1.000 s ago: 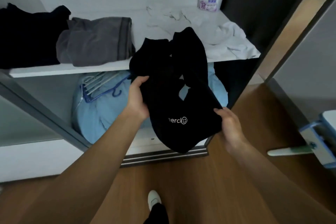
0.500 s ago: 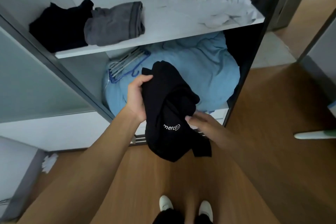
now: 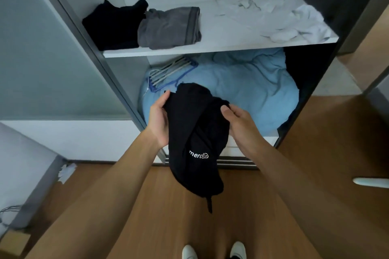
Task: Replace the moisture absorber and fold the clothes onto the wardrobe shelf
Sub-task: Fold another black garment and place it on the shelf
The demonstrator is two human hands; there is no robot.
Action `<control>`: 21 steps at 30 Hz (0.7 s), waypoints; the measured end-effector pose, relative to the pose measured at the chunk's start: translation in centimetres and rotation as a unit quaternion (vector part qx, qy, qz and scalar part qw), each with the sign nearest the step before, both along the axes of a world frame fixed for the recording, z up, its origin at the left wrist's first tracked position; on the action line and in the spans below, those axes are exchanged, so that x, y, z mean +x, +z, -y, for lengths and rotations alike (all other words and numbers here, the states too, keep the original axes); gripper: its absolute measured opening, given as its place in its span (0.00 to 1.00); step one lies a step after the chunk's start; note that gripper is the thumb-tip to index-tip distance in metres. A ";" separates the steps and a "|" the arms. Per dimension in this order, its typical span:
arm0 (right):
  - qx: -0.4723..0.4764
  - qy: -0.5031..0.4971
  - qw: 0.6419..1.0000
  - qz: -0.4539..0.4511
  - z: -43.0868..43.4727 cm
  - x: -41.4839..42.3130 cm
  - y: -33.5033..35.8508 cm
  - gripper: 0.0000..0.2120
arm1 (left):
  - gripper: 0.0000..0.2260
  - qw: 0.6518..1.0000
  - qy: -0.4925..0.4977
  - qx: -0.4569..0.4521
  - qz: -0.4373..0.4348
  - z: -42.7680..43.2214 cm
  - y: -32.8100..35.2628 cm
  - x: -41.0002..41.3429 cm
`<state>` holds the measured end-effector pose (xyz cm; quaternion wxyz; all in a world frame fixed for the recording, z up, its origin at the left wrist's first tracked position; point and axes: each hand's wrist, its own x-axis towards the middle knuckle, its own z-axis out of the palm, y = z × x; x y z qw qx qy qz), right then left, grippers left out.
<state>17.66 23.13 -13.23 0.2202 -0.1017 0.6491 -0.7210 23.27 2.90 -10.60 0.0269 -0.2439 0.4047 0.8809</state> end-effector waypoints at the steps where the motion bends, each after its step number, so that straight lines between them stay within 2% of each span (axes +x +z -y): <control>1: -0.018 -0.013 1.000 0.012 0.6 0.0 0.4 0.13 | 0.23 1.000 0.005 -0.013 0.019 1.0 -0.7 0.6; 4: -0.030 -0.026 0.999 0.012 1.9 -0.3 1.9 0.11 | 0.20 0.987 0.022 -0.093 0.129 3.7 -2.9 2.1; 7: -0.034 -0.026 0.999 -0.007 2.7 -0.8 3.6 0.11 | 0.13 0.951 0.024 -0.204 0.230 6.1 -5.6 4.2; 8: -0.044 -0.021 0.999 -0.009 2.9 -0.9 4.2 0.10 | 0.12 0.922 -0.005 -0.270 0.278 6.8 -6.6 5.0; 9: -0.047 -0.008 0.999 -0.017 3.1 -1.1 4.8 0.09 | 0.13 0.874 -0.077 -0.351 0.328 7.4 -7.5 5.8; 11: -0.012 0.040 0.997 -0.066 3.6 -1.2 5.9 0.08 | 0.18 0.738 -0.273 -0.479 0.388 8.4 -8.0 6.7; 12: 0.020 0.067 0.992 -0.101 3.9 -1.1 6.2 0.08 | 0.20 0.697 -0.328 -0.511 0.382 8.5 -8.0 6.8; 13: 0.051 0.092 0.986 -0.129 4.3 -0.9 6.4 0.09 | 0.22 0.702 -0.328 -0.529 0.347 8.7 -7.8 6.5; 14: 0.070 0.118 0.980 -0.147 4.8 -0.6 6.5 0.10 | 0.23 0.740 -0.292 -0.536 0.283 8.7 -7.3 6.0; 16: 0.095 0.165 0.966 -0.173 5.6 0.2 6.5 0.13 | 0.27 0.840 -0.212 -0.491 0.092 7.8 -5.0 4.7; 17: 0.113 0.184 0.957 -0.191 6.0 0.7 6.5 0.13 | 0.28 0.865 -0.212 -0.454 0.006 7.1 -3.7 4.1; 19: 0.150 0.206 0.938 -0.235 6.3 1.3 6.4 0.12 | 0.29 0.874 -0.262 -0.395 -0.107 6.0 -1.2 3.3; 21: 0.162 0.208 0.931 -0.253 6.4 1.5 6.3 0.15 | 0.26 0.862 -0.314 -0.370 -0.144 5.2 0.2 3.1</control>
